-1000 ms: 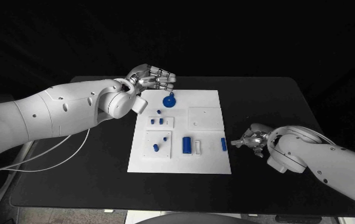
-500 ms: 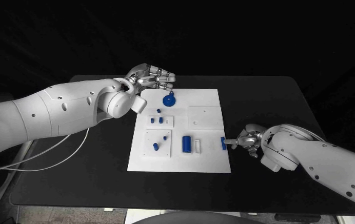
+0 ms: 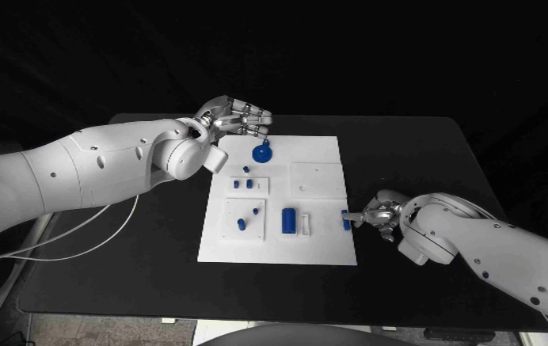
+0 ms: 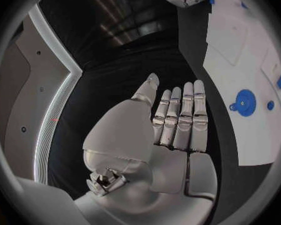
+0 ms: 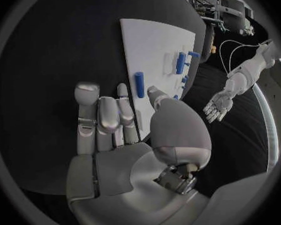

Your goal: Assemble the parts on the task board

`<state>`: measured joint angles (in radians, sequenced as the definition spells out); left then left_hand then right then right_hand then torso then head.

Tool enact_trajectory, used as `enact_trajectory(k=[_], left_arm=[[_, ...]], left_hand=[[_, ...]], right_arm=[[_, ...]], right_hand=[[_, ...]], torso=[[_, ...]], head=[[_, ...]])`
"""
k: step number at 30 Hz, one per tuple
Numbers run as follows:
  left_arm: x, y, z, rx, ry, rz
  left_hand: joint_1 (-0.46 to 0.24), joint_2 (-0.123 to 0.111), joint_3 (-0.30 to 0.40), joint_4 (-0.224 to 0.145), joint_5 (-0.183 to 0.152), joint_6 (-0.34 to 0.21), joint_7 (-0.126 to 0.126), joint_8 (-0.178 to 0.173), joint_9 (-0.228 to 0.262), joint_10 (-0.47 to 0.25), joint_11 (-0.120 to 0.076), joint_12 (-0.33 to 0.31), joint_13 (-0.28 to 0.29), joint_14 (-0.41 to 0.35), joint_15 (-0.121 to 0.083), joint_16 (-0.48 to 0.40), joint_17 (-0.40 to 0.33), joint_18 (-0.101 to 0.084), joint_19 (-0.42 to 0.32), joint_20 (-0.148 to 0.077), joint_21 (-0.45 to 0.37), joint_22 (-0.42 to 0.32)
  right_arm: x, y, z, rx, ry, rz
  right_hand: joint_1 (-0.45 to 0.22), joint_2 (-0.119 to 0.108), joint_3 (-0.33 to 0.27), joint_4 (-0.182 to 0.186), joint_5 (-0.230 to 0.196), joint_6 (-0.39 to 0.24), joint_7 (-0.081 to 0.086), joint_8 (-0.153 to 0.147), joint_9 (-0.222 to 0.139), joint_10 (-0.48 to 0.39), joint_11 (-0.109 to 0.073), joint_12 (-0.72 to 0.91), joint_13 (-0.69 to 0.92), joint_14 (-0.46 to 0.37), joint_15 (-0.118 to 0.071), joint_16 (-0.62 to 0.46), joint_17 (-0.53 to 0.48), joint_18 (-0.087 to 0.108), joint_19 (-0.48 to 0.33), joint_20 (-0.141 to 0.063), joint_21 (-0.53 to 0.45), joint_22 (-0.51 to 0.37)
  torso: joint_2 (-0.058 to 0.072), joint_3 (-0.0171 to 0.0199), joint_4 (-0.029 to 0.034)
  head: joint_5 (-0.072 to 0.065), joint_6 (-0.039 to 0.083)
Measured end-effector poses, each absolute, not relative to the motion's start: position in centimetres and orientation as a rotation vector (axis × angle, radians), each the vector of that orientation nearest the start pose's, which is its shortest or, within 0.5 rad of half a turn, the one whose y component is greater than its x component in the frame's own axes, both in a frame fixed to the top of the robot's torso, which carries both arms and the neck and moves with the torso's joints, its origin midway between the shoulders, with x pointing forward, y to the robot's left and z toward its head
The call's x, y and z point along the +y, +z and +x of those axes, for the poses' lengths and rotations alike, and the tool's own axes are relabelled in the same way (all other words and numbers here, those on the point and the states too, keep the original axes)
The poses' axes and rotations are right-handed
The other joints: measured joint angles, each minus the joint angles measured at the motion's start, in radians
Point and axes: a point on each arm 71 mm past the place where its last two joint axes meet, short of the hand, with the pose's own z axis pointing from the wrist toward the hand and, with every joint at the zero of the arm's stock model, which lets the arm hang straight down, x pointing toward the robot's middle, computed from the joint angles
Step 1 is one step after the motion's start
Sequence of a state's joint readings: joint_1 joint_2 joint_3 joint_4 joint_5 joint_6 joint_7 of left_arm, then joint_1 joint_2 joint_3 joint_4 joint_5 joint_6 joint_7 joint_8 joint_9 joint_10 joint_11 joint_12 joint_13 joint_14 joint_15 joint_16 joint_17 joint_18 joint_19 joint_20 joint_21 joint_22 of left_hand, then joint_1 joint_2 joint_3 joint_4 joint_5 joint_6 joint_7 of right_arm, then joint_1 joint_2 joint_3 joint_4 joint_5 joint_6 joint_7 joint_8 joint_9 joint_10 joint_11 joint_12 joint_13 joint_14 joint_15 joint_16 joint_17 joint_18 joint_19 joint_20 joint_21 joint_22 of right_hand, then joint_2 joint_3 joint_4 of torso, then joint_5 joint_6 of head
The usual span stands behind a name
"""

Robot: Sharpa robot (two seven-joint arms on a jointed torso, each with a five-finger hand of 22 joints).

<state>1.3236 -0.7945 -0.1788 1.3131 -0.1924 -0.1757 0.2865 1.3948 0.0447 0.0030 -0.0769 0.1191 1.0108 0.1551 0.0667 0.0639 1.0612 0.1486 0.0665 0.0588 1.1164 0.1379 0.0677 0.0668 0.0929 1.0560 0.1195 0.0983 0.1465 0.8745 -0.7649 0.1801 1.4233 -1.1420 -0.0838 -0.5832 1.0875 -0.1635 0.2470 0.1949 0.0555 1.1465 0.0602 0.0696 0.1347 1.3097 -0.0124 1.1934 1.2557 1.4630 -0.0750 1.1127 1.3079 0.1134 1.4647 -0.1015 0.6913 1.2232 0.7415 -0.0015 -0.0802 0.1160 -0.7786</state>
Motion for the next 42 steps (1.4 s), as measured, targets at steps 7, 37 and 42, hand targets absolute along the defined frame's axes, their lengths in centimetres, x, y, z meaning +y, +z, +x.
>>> enact_trajectory(k=[7,37,42], left_arm=[[24.2,-18.1,52.8,1.623,-1.346,-0.876],[24.2,-18.1,52.8,1.628,-1.341,-0.877],[24.2,-18.1,52.8,1.629,-1.34,-0.878]], left_hand=[[0.0,0.0,0.0,0.0,0.0,-0.003,-0.003,0.0,0.0,0.0,0.0,0.0,0.0,0.0,0.0,0.0,0.0,0.0,0.0,0.0,0.0,-0.001],[0.0,0.0,0.0,0.0,0.0,-0.004,0.0,0.0,0.0,0.0,0.0,0.0,0.0,0.0,0.0,0.0,0.0,0.0,0.0,0.0,0.004,-0.003],[0.0,0.0,0.0,0.0,0.0,-0.006,0.001,0.0,0.0,0.0,0.0,0.0,0.0,0.0,0.0,0.0,0.0,0.0,0.0,0.0,0.004,-0.003]], right_arm=[[-21.4,-30.7,45.9,2.241,0.383,0.526],[-20.3,-30.9,46.1,2.215,0.377,0.467],[-20.3,-30.9,46.1,2.21,0.377,0.469]], right_hand=[[-0.003,0.024,0.011,-0.116,0.022,0.001,0.001,0.0,0.002,0.0,0.0,0.0,0.0,0.0,0.0,0.0,0.0,0.0,0.0,0.0,0.0,-0.003],[0.06,0.13,0.033,-0.382,0.151,0.043,-0.005,0.0,0.002,0.001,-0.007,-0.001,0.001,0.0,0.0,0.0,0.0,-0.006,0.0,0.0,0.0,-0.003],[0.046,0.144,0.04,-0.401,0.173,0.053,-0.01,0.0,0.002,0.004,-0.011,-0.001,0.001,0.003,-0.003,0.0,0.0,-0.006,0.0,0.0,0.0,-0.003]], torso=[[0.0,0.0001,0.0011],[-0.001,-0.0007,-0.0012],[-0.001,0.0001,-0.001]], head=[[0.004,-0.003],[0.015,-0.014],[0.015,-0.015]])
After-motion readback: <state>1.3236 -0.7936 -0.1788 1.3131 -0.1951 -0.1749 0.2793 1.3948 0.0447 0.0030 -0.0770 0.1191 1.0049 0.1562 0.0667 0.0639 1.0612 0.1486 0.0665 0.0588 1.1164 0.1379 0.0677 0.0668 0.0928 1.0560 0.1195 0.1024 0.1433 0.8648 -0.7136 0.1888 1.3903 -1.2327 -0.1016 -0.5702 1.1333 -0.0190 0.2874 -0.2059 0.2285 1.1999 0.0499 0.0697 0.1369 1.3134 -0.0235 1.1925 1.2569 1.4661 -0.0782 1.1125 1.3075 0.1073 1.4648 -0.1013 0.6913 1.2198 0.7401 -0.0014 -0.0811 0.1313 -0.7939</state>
